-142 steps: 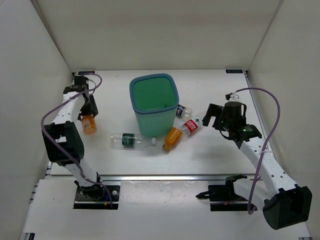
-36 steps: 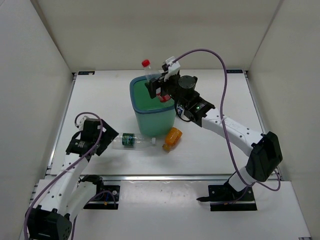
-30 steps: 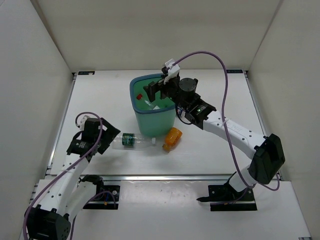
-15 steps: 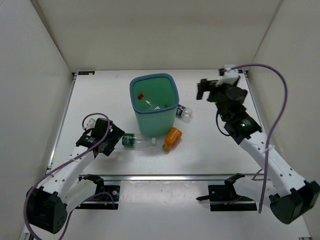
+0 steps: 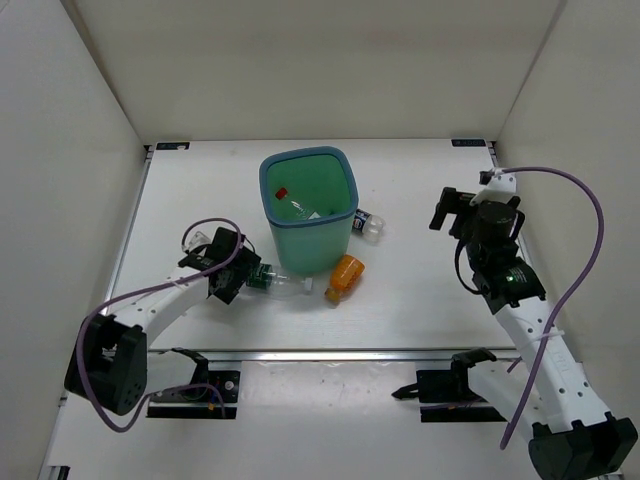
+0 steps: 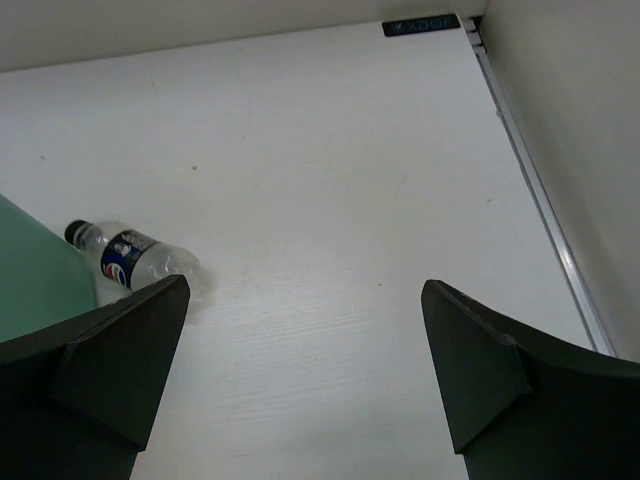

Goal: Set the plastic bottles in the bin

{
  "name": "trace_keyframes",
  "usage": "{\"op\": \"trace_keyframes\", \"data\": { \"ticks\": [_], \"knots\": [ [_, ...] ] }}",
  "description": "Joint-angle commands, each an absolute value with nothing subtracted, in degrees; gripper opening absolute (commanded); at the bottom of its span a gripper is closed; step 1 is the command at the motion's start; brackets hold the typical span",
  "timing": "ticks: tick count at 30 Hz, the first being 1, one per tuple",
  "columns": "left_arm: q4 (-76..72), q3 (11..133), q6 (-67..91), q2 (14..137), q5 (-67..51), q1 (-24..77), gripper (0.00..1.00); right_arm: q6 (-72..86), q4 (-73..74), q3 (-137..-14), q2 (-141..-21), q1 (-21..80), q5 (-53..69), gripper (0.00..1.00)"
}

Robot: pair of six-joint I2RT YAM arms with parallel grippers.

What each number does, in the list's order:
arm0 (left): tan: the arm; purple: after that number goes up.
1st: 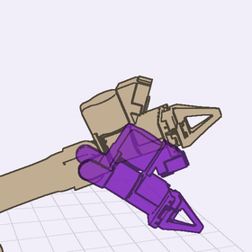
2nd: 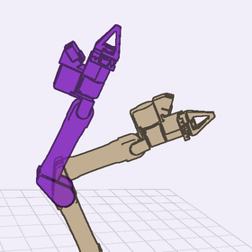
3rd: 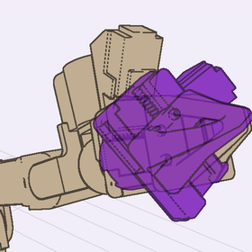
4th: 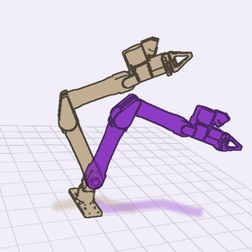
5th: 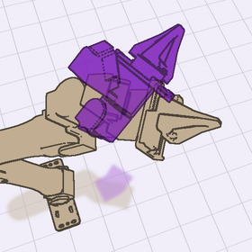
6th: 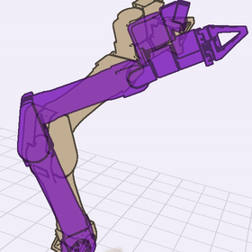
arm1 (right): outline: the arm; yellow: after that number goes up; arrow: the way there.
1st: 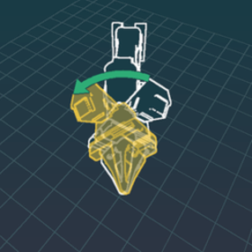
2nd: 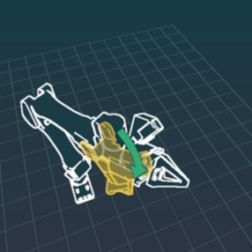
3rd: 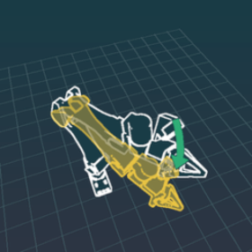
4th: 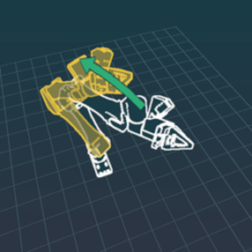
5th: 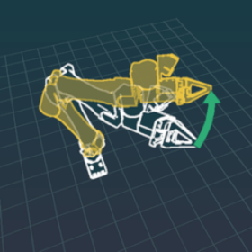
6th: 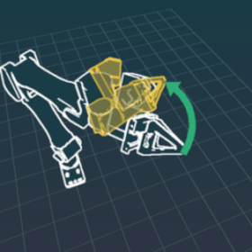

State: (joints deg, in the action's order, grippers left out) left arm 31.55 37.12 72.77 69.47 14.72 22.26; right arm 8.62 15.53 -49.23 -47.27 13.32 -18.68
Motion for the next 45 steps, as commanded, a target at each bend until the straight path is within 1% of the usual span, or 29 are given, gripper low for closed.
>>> {"op": "trace_keyframes", "data": {
  "ticks": [1,5,8,10,12,13,14,16,18,19,20,22,24,27,30,32,34,35,36,37,38,39,40,42,43,45],
  "knots": [
    [28.8,37.8,73.1,72.1,17.8,22.6,0.99,10.6,16.7,-47.7,-45.4,11.9,-18.0,0.99],
    [26.9,39.3,71.3,76.6,18.3,22.7,0.98,13.2,18.2,-46.4,-44.8,9.4,-15.7,0.98],
    [27.7,41.8,70.1,78.7,18.5,22.6,0.95,14.1,18.9,-46.1,-43.4,8.1,-14.4,0.97],
    [30.1,43.2,69.2,77.6,21.0,23.1,0.87,14.2,19.2,-45.8,-42.8,8.0,-14.3,0.97],
    [31.8,44.0,68.6,73.8,23.8,22.2,0.80,14.6,20.6,-44.9,-42.5,8.1,-14.2,0.97],
    [32.7,43.9,67.7,72.3,24.3,22.3,0.73,14.5,20.6,-45.2,-42.2,8.5,-13.6,0.97],
    [33.8,44.4,67.2,69.5,25.5,21.4,0.69,14.6,21.0,-44.9,-42.5,8.7,-13.1,0.97],
    [35.0,44.4,65.4,63.3,30.6,20.9,0.52,15.4,22.0,-44.0,-42.6,9.2,-13.2,0.96],
    [34.5,44.7,62.8,59.8,32.2,18.9,0.46,16.3,21.8,-42.1,-42.9,10.4,-13.4,0.96],
    [34.6,45.3,61.4,58.5,31.1,16.8,0.40,16.2,21.9,-41.9,-43.0,10.3,-13.4,0.96],
    [35.0,46.1,59.5,58.0,30.2,15.9,0.40,16.3,22.1,-41.8,-43.0,10.5,-13.4,0.96],
    [35.0,49.7,55.9,57.0,28.1,14.1,0.42,16.7,21.9,-42.0,-43.6,9.8,-12.0,0.96],
    [36.1,55.7,52.8,56.9,31.8,16.6,0.44,16.3,21.6,-42.3,-44.6,9.3,-9.9,0.97],
    [33.3,69.0,44.4,57.9,41.3,21.4,0.46,16.0,21.4,-42.0,-45.4,10.2,-9.6,0.96],
    [26.7,77.9,36.1,59.3,43.8,23.5,0.46,16.2,20.5,-41.2,-45.5,12.4,-10.4,0.96],
    [17.9,80.6,30.2,59.8,43.8,25.4,0.45,16.3,20.4,-41.0,-46.1,14.5,-11.4,0.96],
    [11.0,80.7,22.4,60.2,43.6,27.9,0.44,16.3,20.5,-41.0,-46.9,16.1,-12.5,0.95],
    [7.9,81.1,20.3,61.1,43.9,30.6,0.45,16.9,20.9,-41.0,-47.3,16.9,-12.7,0.95],
    [6.7,82.3,17.8,62.4,44.8,32.8,0.45,17.0,20.0,-41.0,-47.5,18.4,-12.8,0.95],
    [4.7,82.8,16.0,63.9,43.4,33.2,0.45,17.2,19.9,-40.5,-47.6,18.5,-13.2,0.95],
    [3.2,82.9,15.7,64.6,41.8,33.3,0.46,17.2,19.3,-40.1,-47.4,19.2,-13.4,0.95],
    [3.3,83.0,16.4,66.0,37.7,32.7,0.46,17.6,19.0,-40.2,-47.7,19.8,-13.4,0.95],
    [1.5,82.5,16.0,67.5,34.6,33.0,0.48,17.7,18.7,-40.2,-47.7,19.9,-13.4,0.95],
    [-1.2,82.2,14.4,70.3,35.6,35.2,0.49,18.0,18.4,-40.0,-48.5,20.1,-13.0,0.95],
    [-2.3,82.8,12.0,72.3,36.9,37.9,0.50,18.4,18.8,-40.3,-49.1,20.2,-12.2,0.95],
    [-2.0,83.8,9.5,75.7,39.2,39.4,0.53,18.8,18.6,-40.5,-49.8,20.9,-11.5,0.96]
  ]
}}
